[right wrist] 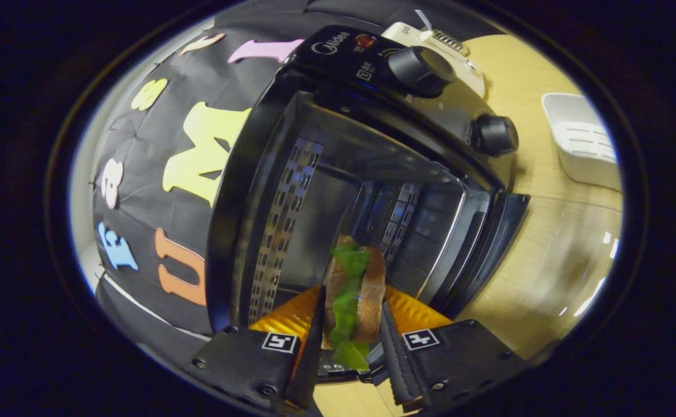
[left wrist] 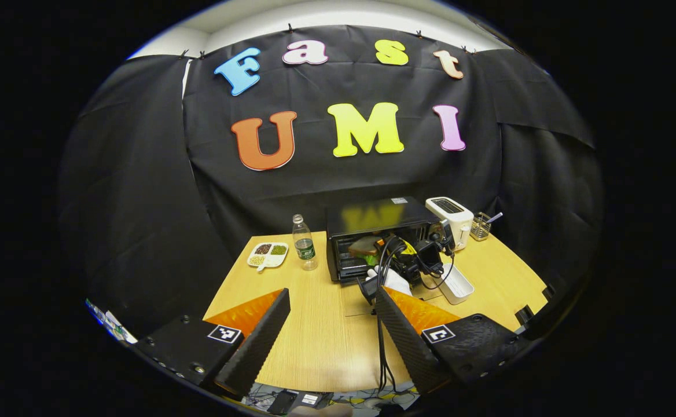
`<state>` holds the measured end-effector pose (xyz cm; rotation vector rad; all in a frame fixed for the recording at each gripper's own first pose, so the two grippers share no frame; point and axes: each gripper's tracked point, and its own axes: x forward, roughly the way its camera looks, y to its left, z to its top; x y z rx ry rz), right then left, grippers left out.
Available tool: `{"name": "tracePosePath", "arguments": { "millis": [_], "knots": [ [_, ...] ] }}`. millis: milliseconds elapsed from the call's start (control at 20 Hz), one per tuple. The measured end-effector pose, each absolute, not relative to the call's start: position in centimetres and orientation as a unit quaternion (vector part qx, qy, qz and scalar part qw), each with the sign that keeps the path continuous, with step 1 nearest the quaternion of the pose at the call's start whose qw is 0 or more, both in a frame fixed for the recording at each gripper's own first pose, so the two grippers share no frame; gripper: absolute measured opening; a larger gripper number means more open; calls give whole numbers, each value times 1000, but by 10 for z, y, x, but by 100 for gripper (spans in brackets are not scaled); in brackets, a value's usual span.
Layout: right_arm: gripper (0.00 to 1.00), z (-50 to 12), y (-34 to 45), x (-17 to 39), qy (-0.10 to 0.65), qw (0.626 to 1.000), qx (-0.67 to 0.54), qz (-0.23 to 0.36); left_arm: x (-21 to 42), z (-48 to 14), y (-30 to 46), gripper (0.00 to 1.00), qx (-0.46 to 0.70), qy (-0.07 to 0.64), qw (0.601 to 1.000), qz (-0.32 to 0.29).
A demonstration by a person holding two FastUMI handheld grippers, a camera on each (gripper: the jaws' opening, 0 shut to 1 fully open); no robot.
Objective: Open the electric oven with the left hand, put the food in, and close the electric oven.
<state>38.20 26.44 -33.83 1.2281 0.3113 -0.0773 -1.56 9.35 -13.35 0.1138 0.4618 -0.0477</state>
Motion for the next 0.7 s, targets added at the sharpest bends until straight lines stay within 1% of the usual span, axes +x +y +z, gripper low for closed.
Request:
{"name": "tracePosePath", "arguments": {
  "millis": [50,100,150,250,300,350,450,500,550,700],
  "knots": [
    [59,-340,261,380,147,810,566,-42,-15,-133,93,98,54,228,972,-25],
    [63,-340,258,380,148,815,559,-45,-14,-133,93,98,53,230,971,-27],
    [89,-337,258,378,147,823,547,-42,-15,-134,93,98,54,229,972,-26],
    [78,-336,253,371,158,848,503,-46,-13,-136,95,98,58,231,971,-25],
    [94,-338,251,371,166,857,486,-49,-14,-136,94,98,56,232,971,-25],
    [99,-338,247,367,170,864,472,-51,-15,-137,96,98,53,231,971,-24],
    [99,-340,241,359,172,879,441,-53,-13,-138,98,98,49,228,972,-19],
    [86,-341,235,354,174,887,425,-55,-14,-139,100,98,45,229,972,-17],
    [99,-341,230,348,177,895,405,-55,-13,-139,100,98,40,227,973,-15],
    [100,-340,218,331,184,906,378,-49,-11,-140,101,98,33,223,974,-14]
  ]
}}
